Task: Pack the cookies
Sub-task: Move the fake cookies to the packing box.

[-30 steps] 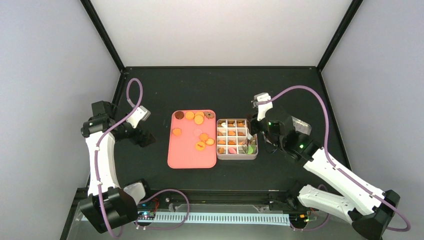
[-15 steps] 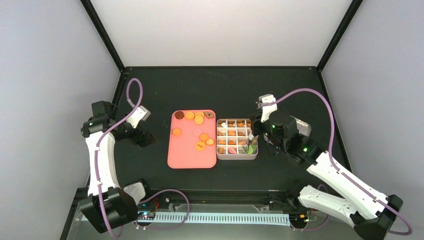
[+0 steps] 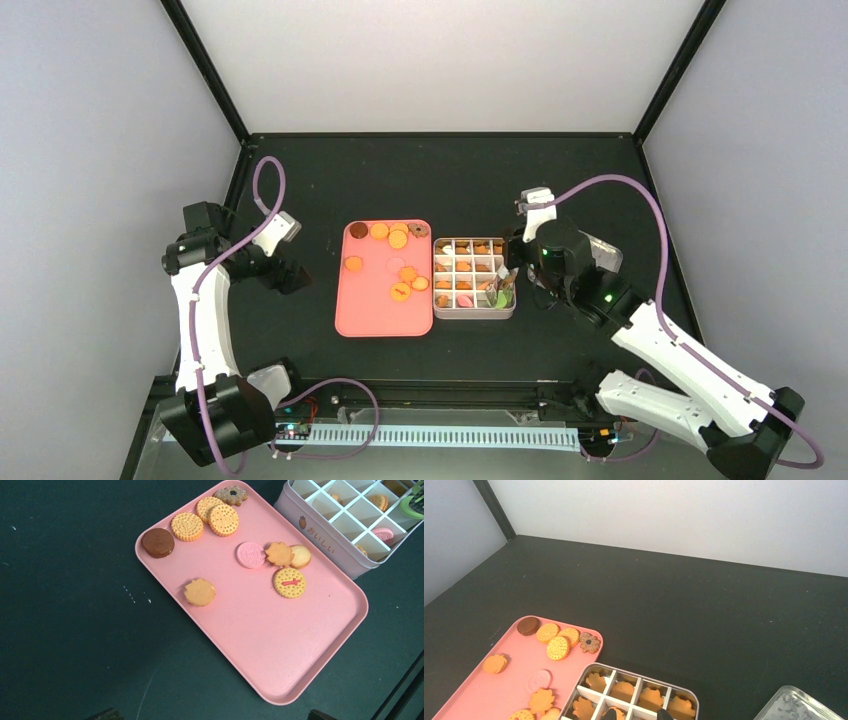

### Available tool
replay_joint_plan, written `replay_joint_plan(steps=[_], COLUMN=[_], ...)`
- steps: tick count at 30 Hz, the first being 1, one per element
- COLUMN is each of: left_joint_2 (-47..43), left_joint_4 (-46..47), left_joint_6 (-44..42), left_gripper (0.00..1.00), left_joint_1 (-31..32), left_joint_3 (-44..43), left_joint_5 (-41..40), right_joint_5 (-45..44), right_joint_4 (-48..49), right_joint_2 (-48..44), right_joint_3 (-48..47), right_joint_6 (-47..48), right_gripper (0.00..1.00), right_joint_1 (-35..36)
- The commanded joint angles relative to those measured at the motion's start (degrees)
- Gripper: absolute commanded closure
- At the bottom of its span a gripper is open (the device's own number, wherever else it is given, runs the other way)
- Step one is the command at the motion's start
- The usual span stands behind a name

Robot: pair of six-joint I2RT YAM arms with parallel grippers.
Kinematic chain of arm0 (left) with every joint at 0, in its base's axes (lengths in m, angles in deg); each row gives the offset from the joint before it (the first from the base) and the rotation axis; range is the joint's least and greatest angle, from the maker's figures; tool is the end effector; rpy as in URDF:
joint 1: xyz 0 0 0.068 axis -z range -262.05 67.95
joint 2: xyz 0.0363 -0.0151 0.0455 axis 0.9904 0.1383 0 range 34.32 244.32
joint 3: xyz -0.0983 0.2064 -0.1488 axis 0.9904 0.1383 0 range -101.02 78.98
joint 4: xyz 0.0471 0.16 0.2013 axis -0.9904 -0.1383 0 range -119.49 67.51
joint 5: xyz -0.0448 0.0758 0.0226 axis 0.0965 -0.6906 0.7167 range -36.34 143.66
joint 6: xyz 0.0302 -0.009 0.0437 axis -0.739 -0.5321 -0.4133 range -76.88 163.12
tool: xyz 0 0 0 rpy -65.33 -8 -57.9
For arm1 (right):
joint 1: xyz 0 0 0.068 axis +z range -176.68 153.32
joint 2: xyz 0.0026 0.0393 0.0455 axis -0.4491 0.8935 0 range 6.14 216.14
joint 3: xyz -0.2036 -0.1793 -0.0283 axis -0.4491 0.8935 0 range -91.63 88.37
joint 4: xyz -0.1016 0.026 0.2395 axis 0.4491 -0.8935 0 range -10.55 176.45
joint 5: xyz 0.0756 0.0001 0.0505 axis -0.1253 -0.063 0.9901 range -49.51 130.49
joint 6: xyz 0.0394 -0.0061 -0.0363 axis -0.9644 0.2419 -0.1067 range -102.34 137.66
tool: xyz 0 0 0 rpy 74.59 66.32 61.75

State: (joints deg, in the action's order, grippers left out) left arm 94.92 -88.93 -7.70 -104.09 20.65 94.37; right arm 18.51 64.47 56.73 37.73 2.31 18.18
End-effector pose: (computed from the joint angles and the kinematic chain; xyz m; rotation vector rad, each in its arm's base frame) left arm 0.1703 0.0438 0.2996 0.7573 2.2788 -0.4480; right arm 0.1486 0.1293 0.3377 -0.2458 1.9226 0.3284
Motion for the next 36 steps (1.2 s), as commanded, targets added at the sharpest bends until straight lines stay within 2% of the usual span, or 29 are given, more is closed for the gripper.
replay_joint_plan(steps=[1,9,29,33,36], left_joint_2=[-0.4,-0.7,-0.1,-0.1,-0.2], left_joint_4=[-0.3,-0.7,-1.0,-1.0,-1.1], left_joint_6=[-0.3,-0.5,-0.1,-0.1,-0.1], left_gripper=[0.01,0.01,0.01,0.01,0.01], left_joint_1=[0.2,0.2,0.2,0.2,0.2], left_joint_3=[-0.2,-0.7,-1.6,-1.4,-1.4], left_joint_5=[1.2,0.7,0.9,0.9,0.8], right_joint_5=[0.8,0.3,-6.3,-6.4,-8.4], right_joint_4=[0.5,1.5,6.5,5.7,4.2], right_joint_2=[2.0,8.1,10.8,11.9,11.4], right_joint_3=[-0.7,-6.3,-4.8,-6.0,-7.8], right_joint_6=[0.9,5.0,17.5,18.0,14.5], right_gripper=[0.94,0.96,0.97,0.98,0.97], right_joint_1=[-0.2,2.1,12.1,13.0,13.0])
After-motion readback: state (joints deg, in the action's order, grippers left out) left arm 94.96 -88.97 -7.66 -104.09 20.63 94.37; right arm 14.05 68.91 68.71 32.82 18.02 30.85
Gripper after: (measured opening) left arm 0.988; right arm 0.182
